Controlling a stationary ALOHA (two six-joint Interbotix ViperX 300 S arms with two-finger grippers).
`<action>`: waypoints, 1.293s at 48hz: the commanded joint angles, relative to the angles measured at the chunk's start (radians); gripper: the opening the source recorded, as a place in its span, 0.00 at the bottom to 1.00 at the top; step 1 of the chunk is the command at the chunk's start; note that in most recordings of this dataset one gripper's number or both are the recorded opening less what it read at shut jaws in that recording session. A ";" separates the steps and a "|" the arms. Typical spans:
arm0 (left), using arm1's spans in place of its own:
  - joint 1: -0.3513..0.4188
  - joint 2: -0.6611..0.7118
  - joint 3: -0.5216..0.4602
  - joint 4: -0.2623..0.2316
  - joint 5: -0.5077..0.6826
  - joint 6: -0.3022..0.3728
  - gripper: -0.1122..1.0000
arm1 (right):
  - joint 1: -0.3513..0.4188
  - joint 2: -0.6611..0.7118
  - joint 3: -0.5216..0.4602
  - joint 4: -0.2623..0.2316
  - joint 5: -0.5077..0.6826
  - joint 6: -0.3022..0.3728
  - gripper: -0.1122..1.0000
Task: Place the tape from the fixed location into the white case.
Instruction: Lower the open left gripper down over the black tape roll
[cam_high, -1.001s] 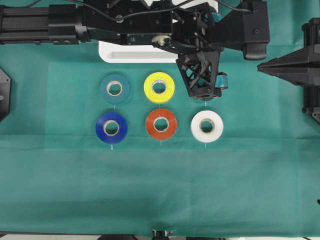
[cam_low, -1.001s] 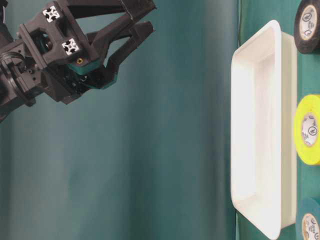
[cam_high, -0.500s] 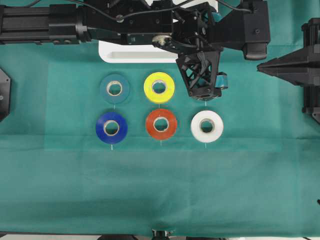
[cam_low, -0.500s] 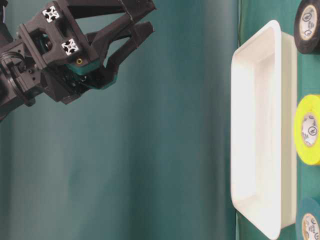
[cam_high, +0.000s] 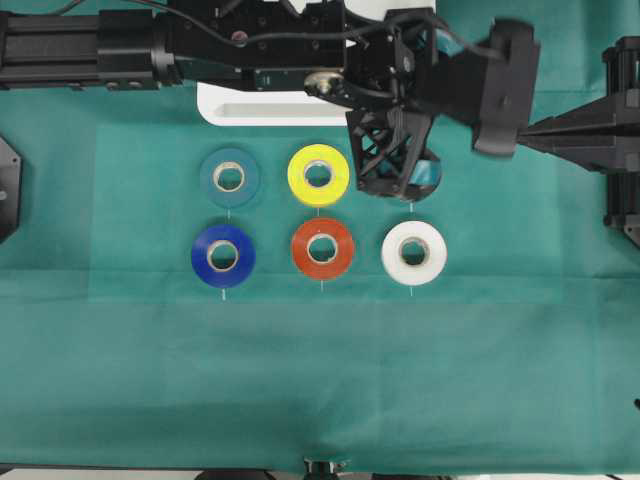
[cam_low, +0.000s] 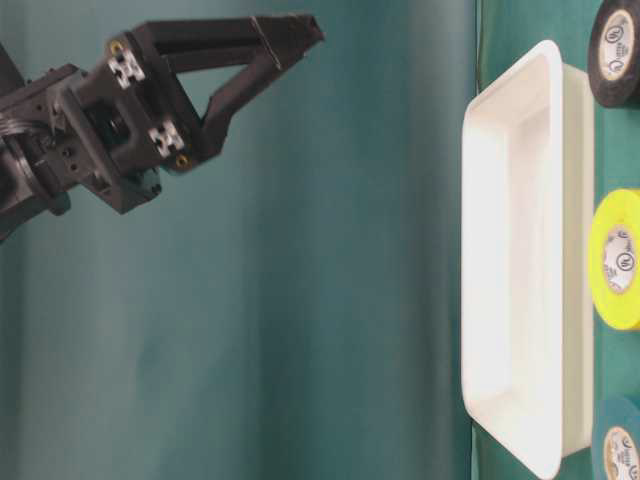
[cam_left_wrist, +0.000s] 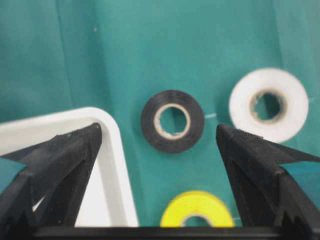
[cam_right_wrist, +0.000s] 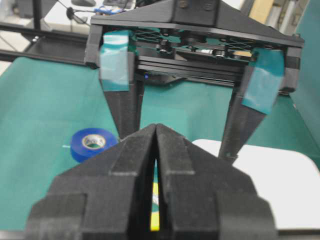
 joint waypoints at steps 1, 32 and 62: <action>-0.015 -0.025 -0.021 0.002 0.000 0.051 1.00 | 0.002 0.005 -0.026 0.002 -0.003 0.002 0.10; -0.032 -0.020 -0.023 0.002 0.043 0.209 1.00 | 0.002 0.006 -0.026 0.002 -0.003 0.002 0.10; -0.031 0.025 0.003 0.009 0.014 0.209 1.00 | 0.002 0.011 -0.026 0.002 0.005 0.002 0.10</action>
